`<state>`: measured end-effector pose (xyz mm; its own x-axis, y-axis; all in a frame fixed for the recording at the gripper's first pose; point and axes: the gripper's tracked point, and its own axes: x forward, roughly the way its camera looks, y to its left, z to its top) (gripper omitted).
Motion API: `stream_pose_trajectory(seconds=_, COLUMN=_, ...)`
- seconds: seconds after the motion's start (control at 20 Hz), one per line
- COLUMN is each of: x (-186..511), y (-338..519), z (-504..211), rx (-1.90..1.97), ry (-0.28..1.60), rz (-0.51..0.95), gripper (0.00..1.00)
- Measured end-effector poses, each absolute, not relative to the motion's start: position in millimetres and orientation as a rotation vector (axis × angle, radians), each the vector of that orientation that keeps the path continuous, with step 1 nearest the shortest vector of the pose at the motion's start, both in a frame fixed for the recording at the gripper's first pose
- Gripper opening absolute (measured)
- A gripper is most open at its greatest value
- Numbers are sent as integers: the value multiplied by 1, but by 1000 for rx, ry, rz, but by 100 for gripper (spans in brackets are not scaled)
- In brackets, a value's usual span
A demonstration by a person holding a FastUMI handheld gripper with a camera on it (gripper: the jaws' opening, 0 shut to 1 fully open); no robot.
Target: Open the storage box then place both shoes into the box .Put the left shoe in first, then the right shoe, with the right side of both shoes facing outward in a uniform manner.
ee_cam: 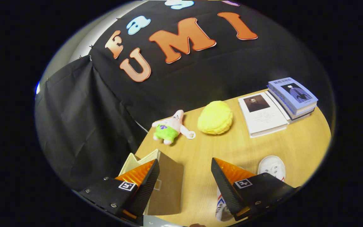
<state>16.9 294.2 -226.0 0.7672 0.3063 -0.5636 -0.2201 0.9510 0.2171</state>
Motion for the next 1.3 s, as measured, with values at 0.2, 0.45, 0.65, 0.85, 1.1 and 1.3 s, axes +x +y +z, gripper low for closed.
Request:
stream_pose_trajectory(seconds=0.2, x=-5, y=240, z=-252, rx=11, ry=615, rz=188, gripper=98)
stream_pose_trajectory(seconds=0.45, x=-36, y=207, z=-293, rx=-16, ry=667, rz=125, gripper=95)
stream_pose_trajectory(seconds=0.65, x=-55, y=193, z=-325, rx=19, ry=725, rz=88, gripper=79)
stream_pose_trajectory(seconds=0.85, x=-63, y=182, z=-349, rx=-8, ry=771, rz=52, gripper=61)
stream_pose_trajectory(seconds=1.1, x=-65, y=173, z=-377, rx=-17, ry=830, rz=-6, gripper=47)
stream_pose_trajectory(seconds=1.3, x=-63, y=176, z=-392, rx=-1, ry=876, rz=-16, gripper=39)
